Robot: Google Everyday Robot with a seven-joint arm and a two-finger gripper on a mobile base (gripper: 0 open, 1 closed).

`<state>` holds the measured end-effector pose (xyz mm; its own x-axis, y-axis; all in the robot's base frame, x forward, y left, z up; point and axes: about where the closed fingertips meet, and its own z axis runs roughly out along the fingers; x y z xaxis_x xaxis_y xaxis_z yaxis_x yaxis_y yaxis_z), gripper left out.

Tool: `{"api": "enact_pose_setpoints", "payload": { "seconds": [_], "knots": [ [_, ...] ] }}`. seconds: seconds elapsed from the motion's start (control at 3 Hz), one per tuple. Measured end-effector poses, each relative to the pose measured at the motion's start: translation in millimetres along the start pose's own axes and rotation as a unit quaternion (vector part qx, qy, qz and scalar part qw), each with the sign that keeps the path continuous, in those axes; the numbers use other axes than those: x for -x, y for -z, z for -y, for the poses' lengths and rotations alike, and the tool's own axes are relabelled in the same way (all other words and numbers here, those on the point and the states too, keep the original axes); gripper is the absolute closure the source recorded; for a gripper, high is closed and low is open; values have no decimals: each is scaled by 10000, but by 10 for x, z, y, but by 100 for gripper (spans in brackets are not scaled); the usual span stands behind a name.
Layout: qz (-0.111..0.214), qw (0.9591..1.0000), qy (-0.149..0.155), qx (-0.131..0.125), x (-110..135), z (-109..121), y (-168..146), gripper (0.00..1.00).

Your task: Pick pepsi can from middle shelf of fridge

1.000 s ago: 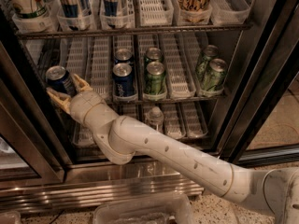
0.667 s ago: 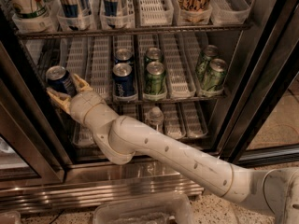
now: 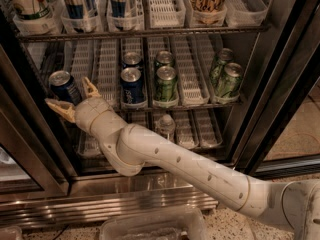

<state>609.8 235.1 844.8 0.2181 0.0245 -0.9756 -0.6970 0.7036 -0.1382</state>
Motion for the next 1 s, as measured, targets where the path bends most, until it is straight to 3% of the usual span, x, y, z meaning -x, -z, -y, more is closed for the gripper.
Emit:
{"api": "enact_pose_setpoints", "payload": {
  "seconds": [0.33,0.67,1.0],
  "knots": [
    [-40,9999,46,93,-48,36,-272,34],
    [-28,9999,67,151,-37,21,-342,34],
    [-28,9999,67,151,-37,21,-342,54]
  ]
}}
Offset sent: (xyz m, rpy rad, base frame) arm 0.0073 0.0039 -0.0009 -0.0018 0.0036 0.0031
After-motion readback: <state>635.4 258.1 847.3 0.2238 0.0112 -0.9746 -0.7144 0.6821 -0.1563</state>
